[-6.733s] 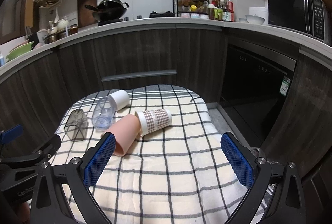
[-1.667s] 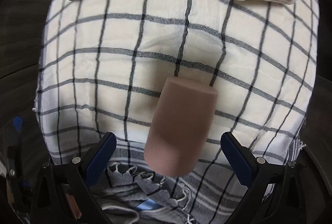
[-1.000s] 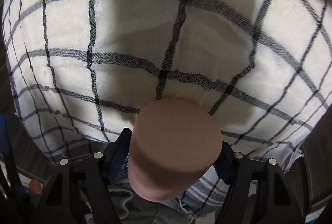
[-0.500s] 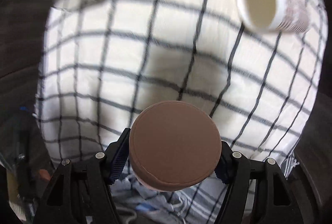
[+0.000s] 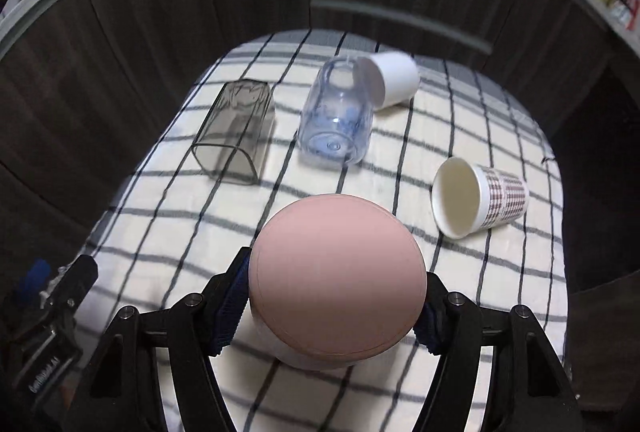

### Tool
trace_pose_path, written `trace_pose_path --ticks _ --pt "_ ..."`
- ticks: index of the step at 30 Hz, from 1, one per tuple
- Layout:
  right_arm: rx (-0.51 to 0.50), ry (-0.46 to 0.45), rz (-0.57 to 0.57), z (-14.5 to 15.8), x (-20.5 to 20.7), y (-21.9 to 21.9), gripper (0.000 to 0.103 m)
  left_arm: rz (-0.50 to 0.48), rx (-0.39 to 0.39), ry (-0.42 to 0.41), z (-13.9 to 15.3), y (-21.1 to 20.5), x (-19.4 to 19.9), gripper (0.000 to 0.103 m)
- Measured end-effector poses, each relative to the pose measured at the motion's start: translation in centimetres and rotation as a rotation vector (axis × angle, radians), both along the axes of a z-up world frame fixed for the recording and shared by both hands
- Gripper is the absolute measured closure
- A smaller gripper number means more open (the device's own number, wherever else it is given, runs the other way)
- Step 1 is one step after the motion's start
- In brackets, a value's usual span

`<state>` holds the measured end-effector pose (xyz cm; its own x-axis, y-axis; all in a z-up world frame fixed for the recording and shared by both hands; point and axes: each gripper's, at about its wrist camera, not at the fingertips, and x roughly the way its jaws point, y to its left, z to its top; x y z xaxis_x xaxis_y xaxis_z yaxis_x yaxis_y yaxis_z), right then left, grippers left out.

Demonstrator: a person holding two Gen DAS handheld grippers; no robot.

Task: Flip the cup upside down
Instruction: 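Turn the pink cup mouth-down and set it on the cloth with the right gripper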

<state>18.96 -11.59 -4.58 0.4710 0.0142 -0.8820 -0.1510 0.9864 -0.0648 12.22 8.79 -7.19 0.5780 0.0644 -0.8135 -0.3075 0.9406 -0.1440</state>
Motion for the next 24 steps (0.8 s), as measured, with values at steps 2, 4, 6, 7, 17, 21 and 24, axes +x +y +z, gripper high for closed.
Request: trace_pose_path --ticks 2,4,6,7,17,21,24 --pt "-0.023 -0.073 0.007 -0.3 -0.8 0.7 0.034 -0.009 0.002 0.010 -0.6 -0.1 0.0 0.001" --pt "-0.048 -0.123 0.021 -0.5 -1.5 1.1 0.034 -0.019 0.004 0.020 -1.1 -0.3 0.1 0.001" --pt "-0.059 -0.138 0.026 -1.2 -1.8 1.5 0.034 -0.025 0.001 0.027 -1.4 -0.4 0.2 0.001" --pt "-0.058 -0.131 0.021 -1.7 -1.7 1.6 0.034 -0.026 0.001 0.028 -1.5 -0.4 0.1 0.001" --pt "-0.069 -0.153 -0.014 -3.5 -2.4 1.7 0.034 -0.033 0.008 0.039 -2.0 -0.6 0.4 0.001" --pt "-0.068 -0.145 -0.015 -3.6 -2.3 1.8 0.030 -0.033 0.004 0.032 -1.9 -0.6 0.4 0.001" --pt "-0.067 -0.166 -0.009 -3.2 -2.7 1.9 0.014 -0.036 0.002 0.028 -1.8 -0.6 0.3 0.001"
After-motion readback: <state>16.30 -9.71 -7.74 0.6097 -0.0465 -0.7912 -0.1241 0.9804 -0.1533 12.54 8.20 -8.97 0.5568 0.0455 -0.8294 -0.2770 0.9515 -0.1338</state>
